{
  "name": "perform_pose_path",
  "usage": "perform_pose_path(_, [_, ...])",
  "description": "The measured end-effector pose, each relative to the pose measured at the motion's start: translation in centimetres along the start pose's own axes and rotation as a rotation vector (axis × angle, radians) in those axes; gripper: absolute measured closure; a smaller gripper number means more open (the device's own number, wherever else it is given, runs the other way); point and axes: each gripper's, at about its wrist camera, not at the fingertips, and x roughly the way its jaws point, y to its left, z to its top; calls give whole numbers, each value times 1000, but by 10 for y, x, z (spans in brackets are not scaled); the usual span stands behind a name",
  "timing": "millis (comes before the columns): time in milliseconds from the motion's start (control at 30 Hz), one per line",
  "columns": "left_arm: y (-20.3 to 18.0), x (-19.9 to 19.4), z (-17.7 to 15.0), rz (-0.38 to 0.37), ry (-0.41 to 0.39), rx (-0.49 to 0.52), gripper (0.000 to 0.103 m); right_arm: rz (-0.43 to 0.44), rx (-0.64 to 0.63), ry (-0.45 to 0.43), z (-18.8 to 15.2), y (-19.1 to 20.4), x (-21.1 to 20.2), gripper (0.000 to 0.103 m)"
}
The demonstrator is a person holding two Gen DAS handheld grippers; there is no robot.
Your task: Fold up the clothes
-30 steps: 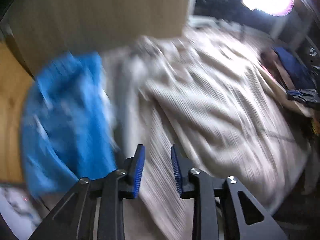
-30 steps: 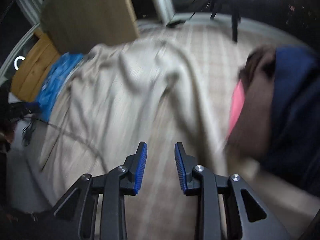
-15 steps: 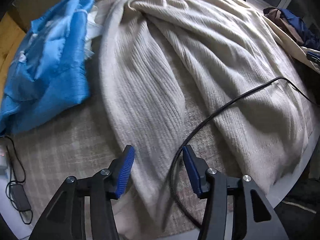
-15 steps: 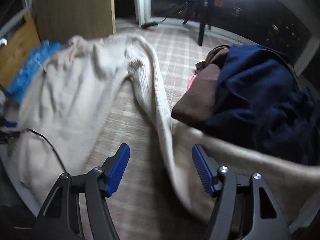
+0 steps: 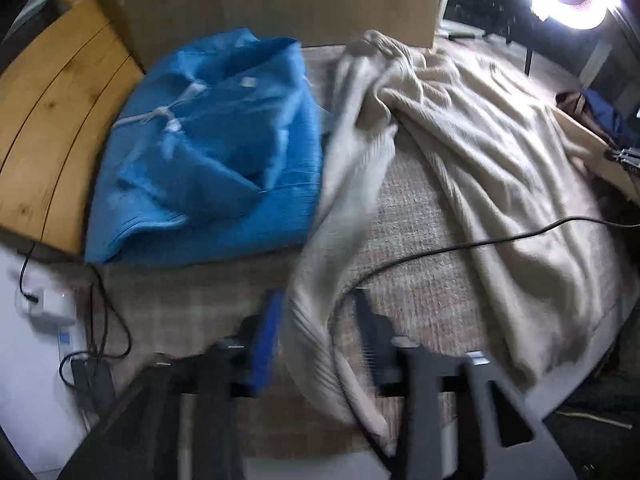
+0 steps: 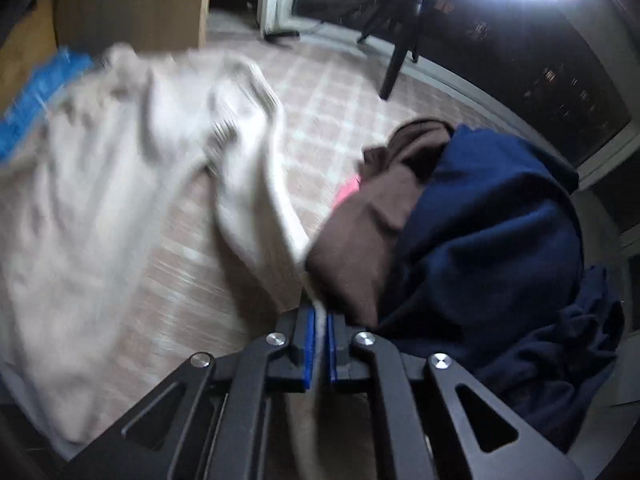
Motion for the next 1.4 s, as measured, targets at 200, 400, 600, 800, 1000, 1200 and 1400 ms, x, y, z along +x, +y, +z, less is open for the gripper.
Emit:
perform_pose_path(200, [-27,-26,-29,-148,-24,59,57,165,-22,-208,-28,33,-111,50])
perform_pose_path(400, [-60,-37,-57,-302,-24,113,52,400,-84,-138,-92,87,-126,43])
perform_pose_path(600, [-106,15,-64,-381,83,155,54,488,-69,29,-147,159,-55,43])
perform_pose_path(800, [-112,17,-58,-374,91,193,54,482,-174,53,-159,204,-22,53])
perform_pose_path(1000, [-111,19,-54,-335,94,239,54,578,-5,-73,-118,153,-43,93])
perform_pose_path(1200, [-147,27,-45,-363,85,315,54,595,280,-203,-66,55,-58,93])
perform_pose_path(1400, [-203,47,-16,-394,63,369,52,559,251,-138,-38,51,-32,93])
